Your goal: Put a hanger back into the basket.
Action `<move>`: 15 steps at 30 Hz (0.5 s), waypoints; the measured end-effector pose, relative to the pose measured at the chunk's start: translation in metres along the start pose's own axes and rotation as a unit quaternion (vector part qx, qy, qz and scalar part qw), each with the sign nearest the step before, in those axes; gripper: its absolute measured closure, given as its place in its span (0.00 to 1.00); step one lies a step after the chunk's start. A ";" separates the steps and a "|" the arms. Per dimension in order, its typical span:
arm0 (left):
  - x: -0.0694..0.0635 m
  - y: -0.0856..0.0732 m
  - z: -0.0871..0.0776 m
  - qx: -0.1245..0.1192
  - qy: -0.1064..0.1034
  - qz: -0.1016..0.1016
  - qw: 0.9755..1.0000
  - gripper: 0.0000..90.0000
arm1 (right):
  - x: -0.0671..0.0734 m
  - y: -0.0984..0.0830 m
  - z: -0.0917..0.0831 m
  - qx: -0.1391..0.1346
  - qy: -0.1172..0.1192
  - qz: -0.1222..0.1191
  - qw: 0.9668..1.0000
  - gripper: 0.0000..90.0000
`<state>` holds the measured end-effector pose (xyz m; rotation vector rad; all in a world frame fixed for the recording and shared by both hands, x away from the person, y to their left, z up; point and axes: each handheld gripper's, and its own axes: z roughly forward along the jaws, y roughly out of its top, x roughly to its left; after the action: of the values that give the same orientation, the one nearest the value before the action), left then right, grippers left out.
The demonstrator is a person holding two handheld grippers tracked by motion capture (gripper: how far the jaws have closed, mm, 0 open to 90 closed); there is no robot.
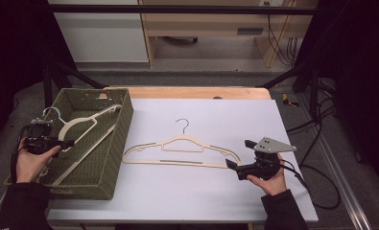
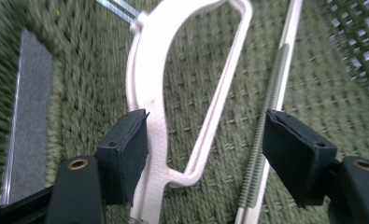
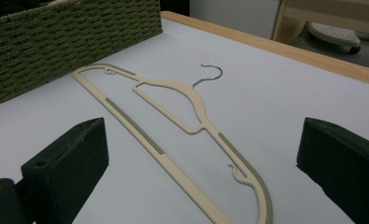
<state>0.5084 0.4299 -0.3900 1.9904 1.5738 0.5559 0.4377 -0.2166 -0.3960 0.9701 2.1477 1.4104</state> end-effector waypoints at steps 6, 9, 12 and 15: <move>-0.016 0.006 -0.024 -0.072 -0.027 0.019 0.997 0.33 | -0.001 0.000 -0.001 -0.002 0.001 -0.001 1.000 0.03; -0.027 0.008 -0.032 -0.099 -0.036 0.026 0.994 0.32 | -0.001 0.001 -0.001 -0.003 0.000 0.002 1.000 0.03; -0.049 0.012 -0.048 -0.141 -0.068 0.050 0.986 0.30 | -0.001 0.001 0.000 -0.003 -0.002 0.001 1.000 0.03; -0.070 0.015 -0.057 -0.173 -0.096 0.066 0.978 0.28 | -0.002 0.001 0.000 -0.002 0.000 0.002 1.000 0.03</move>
<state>0.4685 0.3684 -0.3362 1.8274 1.1473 0.6225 0.4393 -0.2173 -0.3956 0.9737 2.1434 1.4144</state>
